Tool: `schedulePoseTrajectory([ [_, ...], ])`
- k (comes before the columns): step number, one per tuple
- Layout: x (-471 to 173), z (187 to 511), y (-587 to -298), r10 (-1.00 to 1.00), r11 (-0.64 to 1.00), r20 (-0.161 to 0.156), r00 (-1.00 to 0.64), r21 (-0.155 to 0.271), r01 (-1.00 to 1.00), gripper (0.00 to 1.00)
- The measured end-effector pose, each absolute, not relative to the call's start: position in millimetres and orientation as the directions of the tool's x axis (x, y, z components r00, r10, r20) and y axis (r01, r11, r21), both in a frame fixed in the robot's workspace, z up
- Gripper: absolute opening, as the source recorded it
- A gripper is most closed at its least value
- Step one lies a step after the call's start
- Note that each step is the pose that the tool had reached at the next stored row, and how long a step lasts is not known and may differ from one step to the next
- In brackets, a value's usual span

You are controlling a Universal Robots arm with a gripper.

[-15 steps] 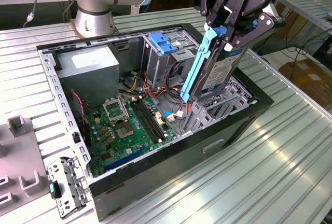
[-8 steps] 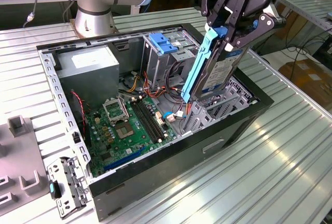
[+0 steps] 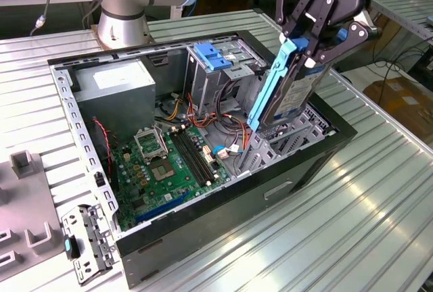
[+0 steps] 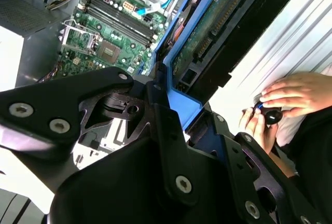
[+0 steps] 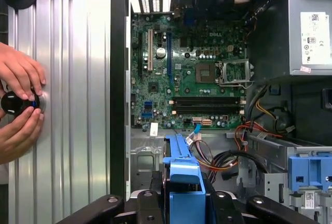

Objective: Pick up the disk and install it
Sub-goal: 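Insert the disk into the insertion slot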

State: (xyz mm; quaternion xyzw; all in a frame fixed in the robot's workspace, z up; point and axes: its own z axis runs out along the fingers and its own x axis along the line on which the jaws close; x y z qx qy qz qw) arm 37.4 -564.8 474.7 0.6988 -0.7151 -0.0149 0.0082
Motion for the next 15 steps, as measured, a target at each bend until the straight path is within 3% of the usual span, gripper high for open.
schedulePoseTrajectory([
  [15,54.4,469.4,-564.8,-1.000,0.023,-0.009,-0.023,0.033,-0.999,0.37],
])
